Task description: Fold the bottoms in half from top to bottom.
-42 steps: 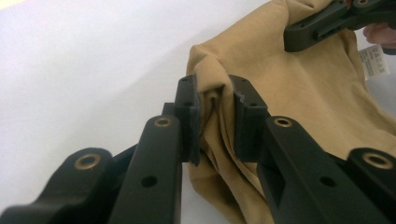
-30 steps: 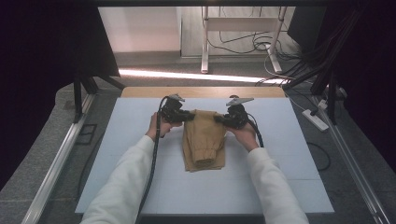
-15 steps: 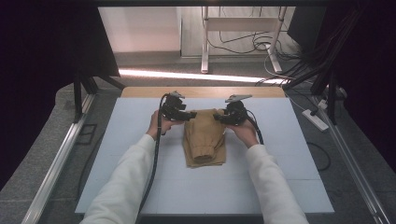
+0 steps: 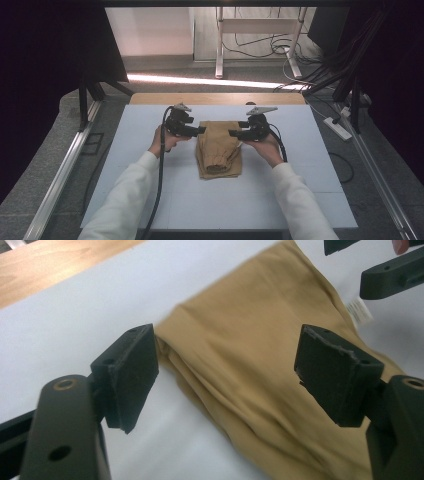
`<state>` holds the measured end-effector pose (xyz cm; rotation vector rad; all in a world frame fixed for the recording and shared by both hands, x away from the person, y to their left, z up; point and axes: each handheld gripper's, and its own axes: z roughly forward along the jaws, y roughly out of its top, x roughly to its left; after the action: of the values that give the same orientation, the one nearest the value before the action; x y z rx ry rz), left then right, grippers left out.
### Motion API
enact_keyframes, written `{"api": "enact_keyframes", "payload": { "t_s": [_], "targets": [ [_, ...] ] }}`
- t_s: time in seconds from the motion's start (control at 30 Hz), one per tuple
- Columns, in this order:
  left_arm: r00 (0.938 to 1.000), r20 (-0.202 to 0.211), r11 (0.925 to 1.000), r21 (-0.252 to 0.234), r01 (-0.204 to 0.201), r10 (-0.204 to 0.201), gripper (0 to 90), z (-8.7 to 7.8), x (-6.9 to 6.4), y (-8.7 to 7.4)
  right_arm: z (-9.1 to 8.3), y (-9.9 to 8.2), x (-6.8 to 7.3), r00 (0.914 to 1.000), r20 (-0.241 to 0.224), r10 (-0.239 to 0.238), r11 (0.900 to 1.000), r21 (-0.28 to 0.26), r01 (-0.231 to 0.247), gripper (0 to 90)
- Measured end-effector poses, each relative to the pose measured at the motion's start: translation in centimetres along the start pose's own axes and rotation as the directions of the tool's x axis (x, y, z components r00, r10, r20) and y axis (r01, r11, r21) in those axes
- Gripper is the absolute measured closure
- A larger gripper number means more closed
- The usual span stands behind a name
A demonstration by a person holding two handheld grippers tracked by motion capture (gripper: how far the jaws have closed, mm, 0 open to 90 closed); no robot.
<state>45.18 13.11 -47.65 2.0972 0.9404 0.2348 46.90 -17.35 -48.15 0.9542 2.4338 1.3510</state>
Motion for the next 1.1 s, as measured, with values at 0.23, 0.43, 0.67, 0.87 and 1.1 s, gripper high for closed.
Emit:
{"api": "enact_keyframes", "payload": {
  "t_s": [0.23,0.43,0.67,0.87,1.1],
  "targets": [
    [0.9992,0.030,0.9996,0.011,-0.027,0.027,25.1,-1.4,-1.6,-2.1,-1.7,-1.6,0.9,0.9998,-0.022,-0.005,0.9999,-0.015,0.005,35.6],
    [0.9988,0.039,0.9995,0.006,-0.031,0.030,25.2,-1.8,-2.4,-3.5,-2.4,-2.6,1.4,0.9992,-0.037,-0.012,0.9999,-0.005,0.011,35.6],
    [0.9990,0.043,1.0000,-0.002,-0.009,0.009,25.2,-2.3,-2.5,-4.7,-2.5,-3.3,2.1,0.9981,-0.059,-0.018,0.9998,-0.003,0.017,35.6],
    [0.9991,0.043,0.9999,-0.013,0.001,0.000,25.0,-3.3,-3.2,-6.0,-3.0,-4.4,2.8,0.9968,-0.075,-0.028,0.9996,0.007,0.029,35.2],
    [0.9988,0.043,0.9996,-0.016,0.024,-0.023,24.6,-4.8,-3.9,-8.1,-4.3,-5.4,3.8,0.9961,-0.075,-0.047,0.9989,0.005,0.047,35.2]
  ]
}}
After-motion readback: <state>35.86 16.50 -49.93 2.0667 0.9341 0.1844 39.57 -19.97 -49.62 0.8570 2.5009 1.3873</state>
